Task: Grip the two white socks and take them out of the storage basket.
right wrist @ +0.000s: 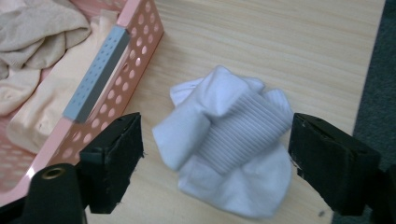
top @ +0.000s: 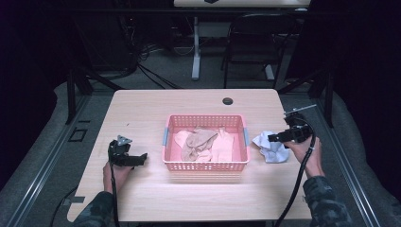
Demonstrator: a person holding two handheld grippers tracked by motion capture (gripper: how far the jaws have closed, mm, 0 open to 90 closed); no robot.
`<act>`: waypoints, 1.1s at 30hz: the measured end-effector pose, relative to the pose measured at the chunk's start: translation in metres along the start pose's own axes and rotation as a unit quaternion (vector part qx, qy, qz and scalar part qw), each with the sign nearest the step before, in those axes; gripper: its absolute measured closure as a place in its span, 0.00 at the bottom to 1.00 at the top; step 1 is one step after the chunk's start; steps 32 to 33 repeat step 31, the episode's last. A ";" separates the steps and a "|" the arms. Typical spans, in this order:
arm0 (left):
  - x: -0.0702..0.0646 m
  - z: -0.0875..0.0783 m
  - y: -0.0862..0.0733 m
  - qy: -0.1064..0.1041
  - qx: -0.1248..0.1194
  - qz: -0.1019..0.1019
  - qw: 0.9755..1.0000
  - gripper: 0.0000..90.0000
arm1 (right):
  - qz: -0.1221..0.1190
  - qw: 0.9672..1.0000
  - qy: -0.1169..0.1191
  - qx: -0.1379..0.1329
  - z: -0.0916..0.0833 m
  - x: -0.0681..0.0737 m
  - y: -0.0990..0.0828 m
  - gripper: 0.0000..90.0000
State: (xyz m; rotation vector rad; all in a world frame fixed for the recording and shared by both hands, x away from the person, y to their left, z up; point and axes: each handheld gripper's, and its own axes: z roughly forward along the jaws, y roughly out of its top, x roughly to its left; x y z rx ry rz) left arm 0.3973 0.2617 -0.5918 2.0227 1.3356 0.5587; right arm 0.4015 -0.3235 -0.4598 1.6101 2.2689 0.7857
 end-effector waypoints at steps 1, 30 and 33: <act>0.000 0.000 0.000 0.000 -0.001 -0.002 1.000 0.01 | 0.000 1.000 0.000 0.000 0.000 0.000 0.000 0.17; 0.000 0.000 0.000 0.000 -0.001 -0.001 1.000 0.01 | -0.003 0.999 -0.007 0.052 0.012 0.004 -0.105 0.05; 0.000 0.000 0.000 0.000 -0.001 0.000 1.000 0.01 | -0.002 0.998 -0.008 0.055 0.013 0.003 -0.106 0.05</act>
